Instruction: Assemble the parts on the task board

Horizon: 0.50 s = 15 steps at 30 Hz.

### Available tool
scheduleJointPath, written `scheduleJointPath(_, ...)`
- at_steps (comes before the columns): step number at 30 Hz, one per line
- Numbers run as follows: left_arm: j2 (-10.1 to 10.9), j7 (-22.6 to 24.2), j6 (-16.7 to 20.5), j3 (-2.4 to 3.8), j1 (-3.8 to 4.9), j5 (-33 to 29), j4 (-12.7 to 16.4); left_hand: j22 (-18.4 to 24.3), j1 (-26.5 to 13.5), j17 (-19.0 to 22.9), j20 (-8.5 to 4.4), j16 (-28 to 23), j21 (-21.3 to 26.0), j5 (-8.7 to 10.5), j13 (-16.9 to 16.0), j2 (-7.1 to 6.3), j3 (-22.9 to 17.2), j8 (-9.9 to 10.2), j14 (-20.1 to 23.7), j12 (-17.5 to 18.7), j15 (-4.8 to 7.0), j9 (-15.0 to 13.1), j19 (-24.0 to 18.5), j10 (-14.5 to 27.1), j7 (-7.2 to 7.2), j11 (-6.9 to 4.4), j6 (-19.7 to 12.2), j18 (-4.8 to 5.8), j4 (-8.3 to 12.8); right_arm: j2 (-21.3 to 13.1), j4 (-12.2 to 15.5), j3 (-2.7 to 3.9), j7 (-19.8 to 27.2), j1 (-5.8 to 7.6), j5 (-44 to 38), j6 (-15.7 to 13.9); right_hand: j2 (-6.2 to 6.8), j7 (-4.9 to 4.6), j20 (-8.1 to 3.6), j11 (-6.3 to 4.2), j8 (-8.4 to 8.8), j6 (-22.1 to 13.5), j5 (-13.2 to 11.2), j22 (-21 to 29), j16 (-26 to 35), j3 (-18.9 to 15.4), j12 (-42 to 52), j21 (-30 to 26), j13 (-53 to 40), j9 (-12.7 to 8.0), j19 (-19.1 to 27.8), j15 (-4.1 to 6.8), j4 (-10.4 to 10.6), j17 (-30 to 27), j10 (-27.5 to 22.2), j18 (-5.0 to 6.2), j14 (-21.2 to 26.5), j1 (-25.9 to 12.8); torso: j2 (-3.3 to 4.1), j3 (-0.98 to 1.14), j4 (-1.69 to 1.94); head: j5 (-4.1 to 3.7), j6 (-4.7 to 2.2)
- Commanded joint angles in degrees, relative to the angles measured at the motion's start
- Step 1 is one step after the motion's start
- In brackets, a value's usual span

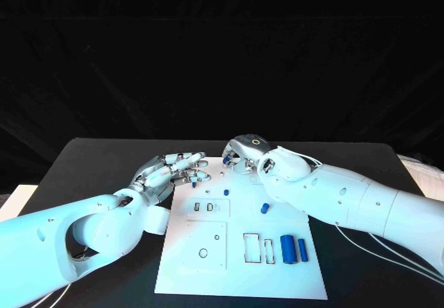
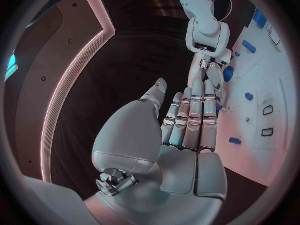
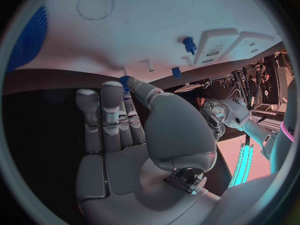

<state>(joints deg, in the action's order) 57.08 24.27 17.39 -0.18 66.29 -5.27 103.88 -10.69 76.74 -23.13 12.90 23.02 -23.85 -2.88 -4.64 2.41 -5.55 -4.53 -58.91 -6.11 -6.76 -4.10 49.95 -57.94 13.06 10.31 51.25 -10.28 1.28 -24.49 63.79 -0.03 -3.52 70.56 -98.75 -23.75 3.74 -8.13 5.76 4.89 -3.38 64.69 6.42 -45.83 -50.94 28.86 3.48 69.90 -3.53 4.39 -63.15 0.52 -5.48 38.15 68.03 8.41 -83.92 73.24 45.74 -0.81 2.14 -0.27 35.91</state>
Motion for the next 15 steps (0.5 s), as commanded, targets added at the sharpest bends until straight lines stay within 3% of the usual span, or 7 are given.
scheduleJointPath(1, -0.05, 0.34, -1.17, 0.05, 0.1, -0.12, -0.09, 0.05, 0.0, 0.01, 0.1, -0.28, 0.27, -0.1, 0.06, 0.66, -0.05, 0.34, 0.39, 0.2, -0.1, 0.07, -0.47, 0.44, 0.82, 0.02, -0.35, -0.01, 0.25, -0.15, 0.32, -0.21, -0.32, -0.36, -0.71, 1.71, 0.15, -0.17, 0.27, -0.07, -0.33, 0.12, -0.27, -0.06, -0.31, 0.02, 0.03, 0.22, -0.05, 0.05, -0.1, -0.39, 0.32, 0.07, -0.29, -0.38, 0.05, -0.56, 0.03, 0.03, 0.04, -0.02, 0.04)
scheduleJointPath(15, -0.15, 0.29, -1.29, 0.05, 0.11, -0.12, -0.4, 0.06, 0.02, 0.01, 0.11, -0.29, 0.28, -0.1, 0.06, 0.71, -0.09, 0.34, 0.4, 0.17, -0.11, 0.06, -0.5, 0.45, 0.8, 0.02, -0.36, -0.02, 0.29, -0.22, 0.8, -0.21, -1.29, -0.49, -0.84, 0.89, 0.34, -0.2, 0.3, -0.07, -0.36, 0.15, -0.29, -0.09, -0.46, -0.08, 0.07, 0.26, -0.07, 0.06, -0.07, -0.4, 0.51, 0.12, -0.24, -0.37, 0.06, -0.79, 0.1, -0.01, 0.04, 0.0, 0.01)
